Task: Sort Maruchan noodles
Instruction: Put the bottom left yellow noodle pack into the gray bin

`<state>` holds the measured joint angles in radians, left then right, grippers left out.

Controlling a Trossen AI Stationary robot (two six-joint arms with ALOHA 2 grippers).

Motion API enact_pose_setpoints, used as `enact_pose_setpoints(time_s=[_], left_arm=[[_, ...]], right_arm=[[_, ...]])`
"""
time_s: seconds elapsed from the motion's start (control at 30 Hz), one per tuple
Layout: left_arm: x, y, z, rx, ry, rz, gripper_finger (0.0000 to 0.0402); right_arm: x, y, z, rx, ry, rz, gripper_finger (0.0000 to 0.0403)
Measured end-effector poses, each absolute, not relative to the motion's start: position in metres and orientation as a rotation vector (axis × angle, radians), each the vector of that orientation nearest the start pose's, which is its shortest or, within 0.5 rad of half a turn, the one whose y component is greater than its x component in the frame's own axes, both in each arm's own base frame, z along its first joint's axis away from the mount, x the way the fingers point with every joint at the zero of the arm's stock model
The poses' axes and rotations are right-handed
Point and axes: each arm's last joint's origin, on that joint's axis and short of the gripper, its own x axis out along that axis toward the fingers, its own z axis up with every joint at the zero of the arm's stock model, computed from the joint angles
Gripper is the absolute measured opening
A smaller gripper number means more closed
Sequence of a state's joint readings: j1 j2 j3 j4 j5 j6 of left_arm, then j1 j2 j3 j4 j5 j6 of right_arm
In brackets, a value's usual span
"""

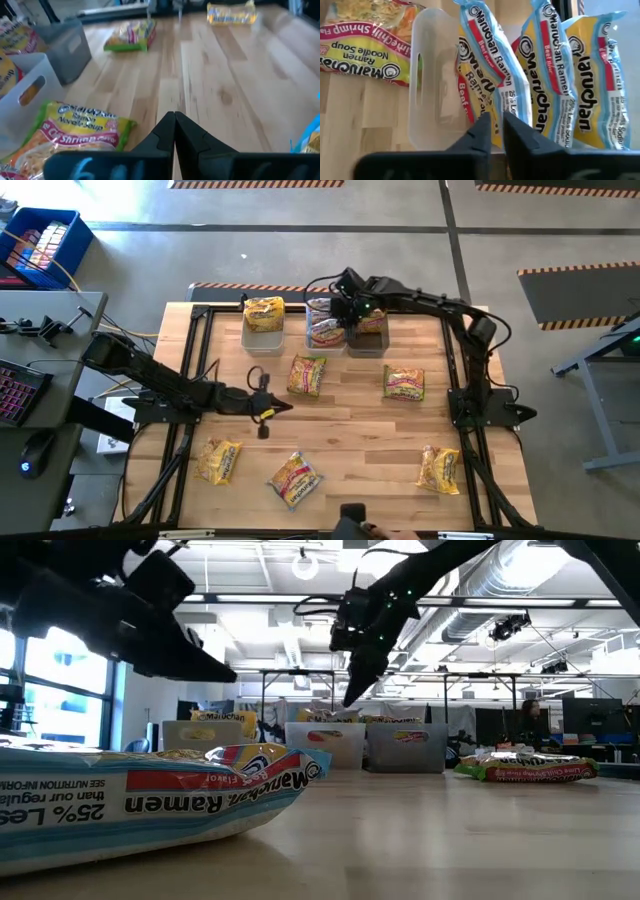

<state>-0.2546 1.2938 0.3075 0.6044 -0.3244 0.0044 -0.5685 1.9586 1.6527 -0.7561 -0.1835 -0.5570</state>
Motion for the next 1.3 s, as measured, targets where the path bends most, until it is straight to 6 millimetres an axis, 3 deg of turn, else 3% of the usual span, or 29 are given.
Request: enact_pose_setpoints(time_s=[0.4, 0.67, 0.83, 1.03, 1.2, 1.3], left_arm=[[0.225, -0.053, 0.160, 0.170, 0.436, 0.044, 0.0000], [0.232, -0.079, 0.183, 0.151, 0.736, -0.045, 0.0002], [0.223, -0.099, 0.198, 0.065, 0.907, -0.154, 0.0022], [0.205, -0.119, 0.195, -0.073, 1.044, -0.181, 0.0069], [0.188, -0.119, 0.186, -0.128, 1.219, -0.061, 0.0108], [0.181, -0.115, 0.181, -0.152, 1.309, 0.031, 0.0126]], right_arm=[[0.370, -0.220, 0.223, -0.037, 1.034, -0.019, 0.0002], [0.369, -0.184, 0.273, -0.238, 1.032, -0.194, 0.0000], [0.369, -0.158, 0.290, -0.274, 0.955, -0.148, 0.0000], [0.351, -0.137, 0.251, -0.278, 0.802, -0.136, 0.0000], [0.325, -0.104, 0.217, -0.261, 0.648, -0.141, 0.0000], [0.310, -0.080, 0.209, -0.278, 0.552, -0.133, 0.0000]])
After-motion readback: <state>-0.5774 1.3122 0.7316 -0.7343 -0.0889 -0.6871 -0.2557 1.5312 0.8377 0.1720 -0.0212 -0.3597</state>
